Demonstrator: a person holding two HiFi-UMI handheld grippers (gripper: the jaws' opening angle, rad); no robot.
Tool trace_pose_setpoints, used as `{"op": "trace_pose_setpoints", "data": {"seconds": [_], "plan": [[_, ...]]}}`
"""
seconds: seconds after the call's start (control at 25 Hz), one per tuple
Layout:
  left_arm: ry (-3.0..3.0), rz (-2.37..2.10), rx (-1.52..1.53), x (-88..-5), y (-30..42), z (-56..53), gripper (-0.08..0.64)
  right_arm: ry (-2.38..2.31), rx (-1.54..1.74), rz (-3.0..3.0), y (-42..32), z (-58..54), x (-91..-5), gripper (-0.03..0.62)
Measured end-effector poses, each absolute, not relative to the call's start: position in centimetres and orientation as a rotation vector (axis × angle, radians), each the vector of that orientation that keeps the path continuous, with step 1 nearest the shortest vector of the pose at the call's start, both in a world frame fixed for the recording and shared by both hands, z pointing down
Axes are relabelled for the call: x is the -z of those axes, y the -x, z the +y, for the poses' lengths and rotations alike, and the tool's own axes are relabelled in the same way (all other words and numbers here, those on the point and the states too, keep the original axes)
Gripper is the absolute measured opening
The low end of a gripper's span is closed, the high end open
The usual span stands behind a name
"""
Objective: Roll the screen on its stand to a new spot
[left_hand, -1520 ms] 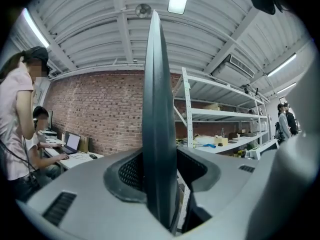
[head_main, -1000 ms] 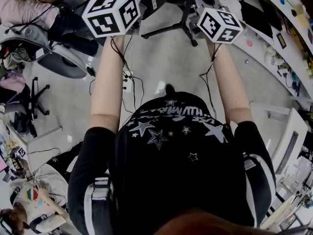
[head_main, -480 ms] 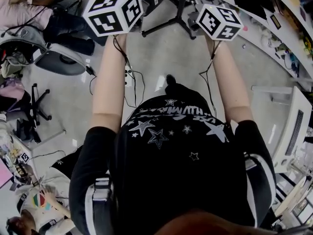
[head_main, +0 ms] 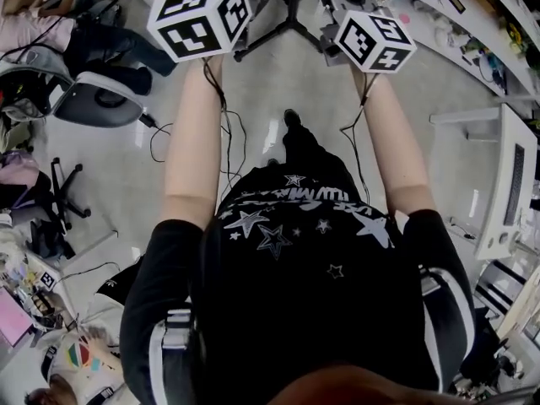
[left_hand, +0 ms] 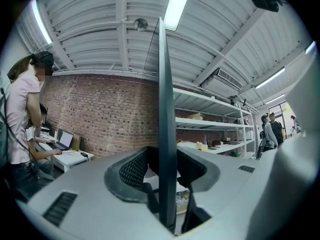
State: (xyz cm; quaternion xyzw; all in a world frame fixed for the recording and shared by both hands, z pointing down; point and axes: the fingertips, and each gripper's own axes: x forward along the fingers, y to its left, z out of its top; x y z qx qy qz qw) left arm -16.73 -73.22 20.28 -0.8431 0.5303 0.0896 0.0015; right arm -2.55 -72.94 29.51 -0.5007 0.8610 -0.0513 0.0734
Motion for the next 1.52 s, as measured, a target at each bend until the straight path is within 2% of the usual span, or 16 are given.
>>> {"op": "trace_pose_setpoints", "data": {"seconds": [0.92,1.52], "plan": [[2.571,1.783,-0.273,-20.8,13.6,-57.6,0.190,1.426,0.151,2.657,-2.1,-57.5,-30.5,0.006],[2.521,1.820,-0.263,-20.8,7.0,-45.1,0.190,1.366,0.131,2.691,-7.6,-46.0,-30.3,0.006]]}}
